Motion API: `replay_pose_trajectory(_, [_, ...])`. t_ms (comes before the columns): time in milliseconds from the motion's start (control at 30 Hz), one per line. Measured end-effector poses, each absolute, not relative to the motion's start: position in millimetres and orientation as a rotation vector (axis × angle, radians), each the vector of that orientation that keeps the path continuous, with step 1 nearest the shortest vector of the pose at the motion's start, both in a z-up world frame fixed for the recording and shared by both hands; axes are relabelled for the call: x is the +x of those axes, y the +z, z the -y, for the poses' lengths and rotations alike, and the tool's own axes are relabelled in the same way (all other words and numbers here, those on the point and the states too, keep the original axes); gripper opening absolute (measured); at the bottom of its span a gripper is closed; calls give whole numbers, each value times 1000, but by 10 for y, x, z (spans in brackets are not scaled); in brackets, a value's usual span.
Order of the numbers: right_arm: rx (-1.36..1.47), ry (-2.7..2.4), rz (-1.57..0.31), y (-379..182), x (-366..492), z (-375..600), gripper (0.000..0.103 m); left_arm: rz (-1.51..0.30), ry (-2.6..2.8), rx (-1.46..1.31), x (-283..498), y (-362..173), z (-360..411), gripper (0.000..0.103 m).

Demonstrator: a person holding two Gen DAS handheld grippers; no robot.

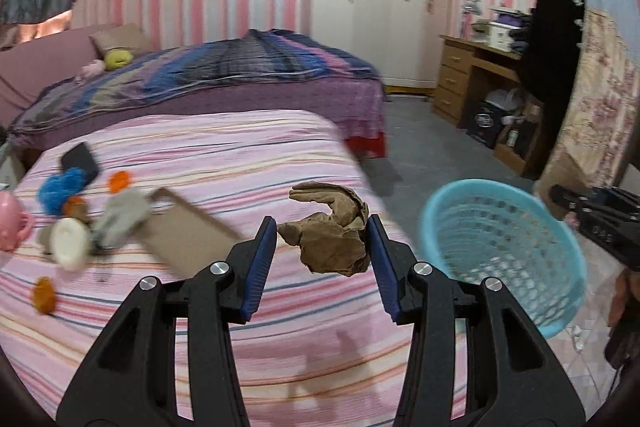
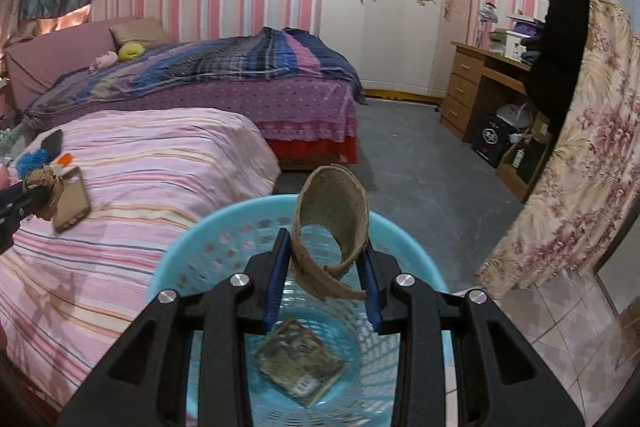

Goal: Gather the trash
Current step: 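Carry the cloth and paper cup over the blue basket and release them, then move both tools back over the bed toward the orange peel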

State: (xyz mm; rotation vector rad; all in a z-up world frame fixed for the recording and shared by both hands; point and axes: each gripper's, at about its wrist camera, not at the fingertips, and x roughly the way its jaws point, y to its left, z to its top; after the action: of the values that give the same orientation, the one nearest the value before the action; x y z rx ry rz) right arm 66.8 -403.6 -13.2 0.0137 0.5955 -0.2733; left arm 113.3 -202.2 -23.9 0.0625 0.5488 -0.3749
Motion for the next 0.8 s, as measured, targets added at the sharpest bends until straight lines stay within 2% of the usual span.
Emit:
replay_pose_trajectory(567, [57,-339,-674,-330,529,4660,33,-572,-575,120,1179,-436,3274,47])
replay_pose_trajectory(633, [55,-338,-670,-332,528,4664,33,-570,-580,124,1197,-428,3295,60])
replay_pose_trajectory(700, [61,-339,-665,-329,526,4677,33,-547,-545,123,1217,-403,3258,84])
replay_pose_trajectory(800, [67,-339,-661,-342,531,4666,33,-533,-499,116,1271,-367,3128,93])
